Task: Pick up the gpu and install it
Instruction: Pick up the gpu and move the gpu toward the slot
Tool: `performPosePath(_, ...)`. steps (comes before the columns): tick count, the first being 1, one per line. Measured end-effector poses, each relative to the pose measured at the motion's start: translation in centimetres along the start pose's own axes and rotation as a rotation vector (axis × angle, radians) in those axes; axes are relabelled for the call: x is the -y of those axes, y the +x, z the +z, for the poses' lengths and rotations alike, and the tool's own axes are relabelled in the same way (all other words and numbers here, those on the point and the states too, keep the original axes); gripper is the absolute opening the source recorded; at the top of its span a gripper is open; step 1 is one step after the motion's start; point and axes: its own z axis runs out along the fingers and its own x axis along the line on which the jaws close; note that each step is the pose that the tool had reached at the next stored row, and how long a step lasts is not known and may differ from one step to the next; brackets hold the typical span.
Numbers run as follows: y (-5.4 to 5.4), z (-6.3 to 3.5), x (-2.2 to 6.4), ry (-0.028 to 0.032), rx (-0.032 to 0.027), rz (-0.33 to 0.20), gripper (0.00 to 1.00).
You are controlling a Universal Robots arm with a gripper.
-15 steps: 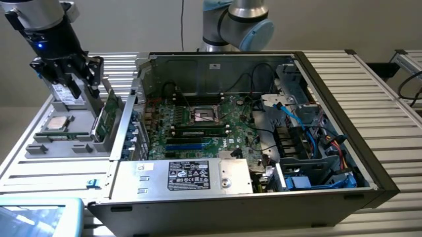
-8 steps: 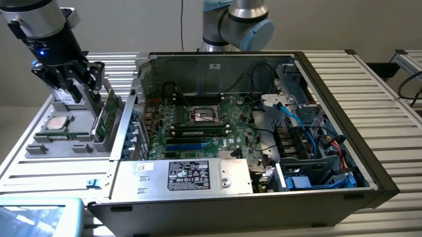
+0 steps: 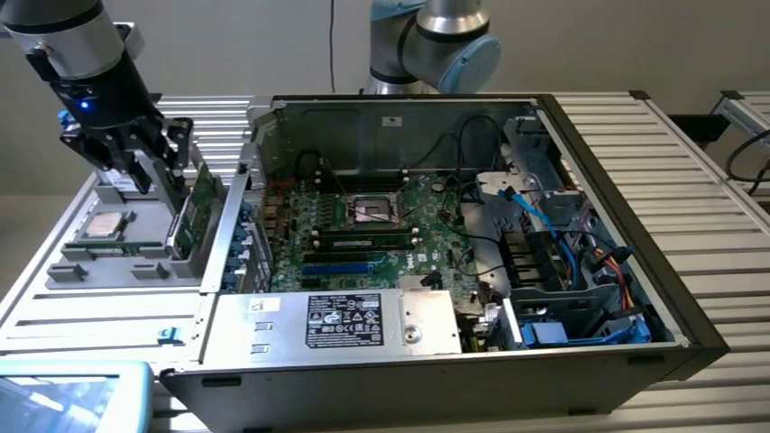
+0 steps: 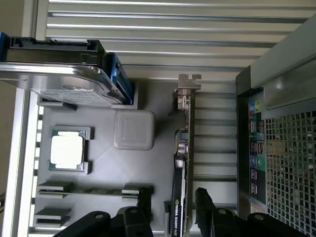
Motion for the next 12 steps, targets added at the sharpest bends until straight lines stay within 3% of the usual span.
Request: performPosePath(12, -0.3, 1.73, 0.15, -0.0003, 0.0085, 0.006, 0.49)
